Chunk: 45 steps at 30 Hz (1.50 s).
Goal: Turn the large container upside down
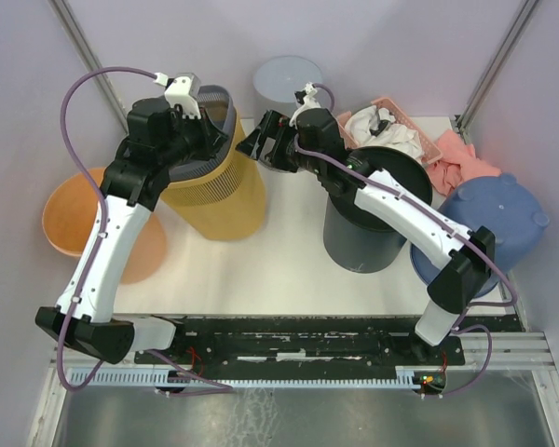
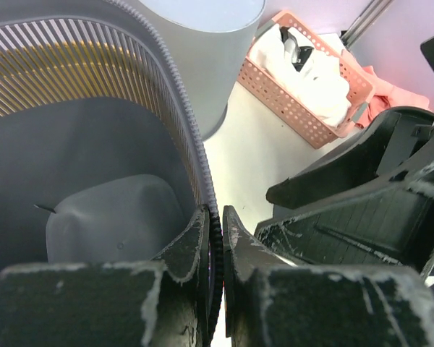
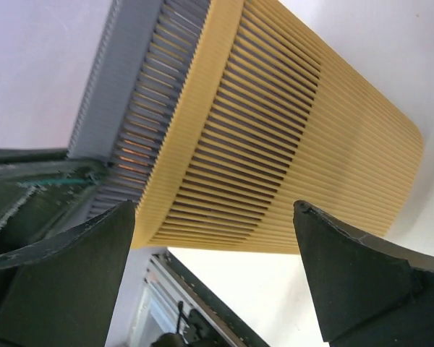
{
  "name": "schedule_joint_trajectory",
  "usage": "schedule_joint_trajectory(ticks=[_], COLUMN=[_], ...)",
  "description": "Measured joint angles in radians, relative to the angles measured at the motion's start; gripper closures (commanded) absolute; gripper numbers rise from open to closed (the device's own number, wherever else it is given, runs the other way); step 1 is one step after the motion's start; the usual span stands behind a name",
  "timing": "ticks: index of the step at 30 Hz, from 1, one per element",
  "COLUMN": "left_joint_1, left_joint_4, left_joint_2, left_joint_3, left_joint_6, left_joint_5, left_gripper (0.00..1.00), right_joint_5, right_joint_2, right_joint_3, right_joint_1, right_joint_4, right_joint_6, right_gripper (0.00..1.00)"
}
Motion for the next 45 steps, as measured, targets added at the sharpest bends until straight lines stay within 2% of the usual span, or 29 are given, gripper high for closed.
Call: schedule_joint_trajectory(ticks=[8,17,26,30,33,37,45], left_joint_1=[-0.001,-0.011,-0.053,-0.057,-0.057,-0.063,-0.081], left_joint_4=[0.006,-0.013,-0.153,-0.222,-0.274,-0.280,-0.142], left_joint_2=[-0.028,-0.014,0.149,0.198,0.240,0.233,0.096], left_joint_3=[-0.027,-0.001,0.292,0.471,0.665,0.831,0.851], left_joint_6=[-0.011,-0.013,-0.012,-0.010,-0.004,0.016,0.020], left_joint_5=[0.008,0.000,-0.013,-0.045,-0.056,-0.080,-0.105], left_gripper=[0.97,0.97,0.97,0.97,0.97,0.97,0.97], right_joint_5=[0.000,0.000,0.060,0.067,0.085,0.114,0.084], right_joint_2=[0.087,0.110,0.053,0.053,0.062,0.095,0.186], right_joint_3=[0.101,0.053,-0.075,-0.094,-0.106,-0.104,-0.019], right_joint_1=[-0.006,-0.013,-0.033,-0.037,-0.040,-0.050,-0.043], right_joint_4=[0.027,0.056,0.134,0.121,0.094,0.103,0.101], right_joint_6=[0.074,0.112,0.161,0.163,0.163,0.174,0.179], right_gripper=[0.02,0.02,0.02,0.02,0.02,0.02,0.04])
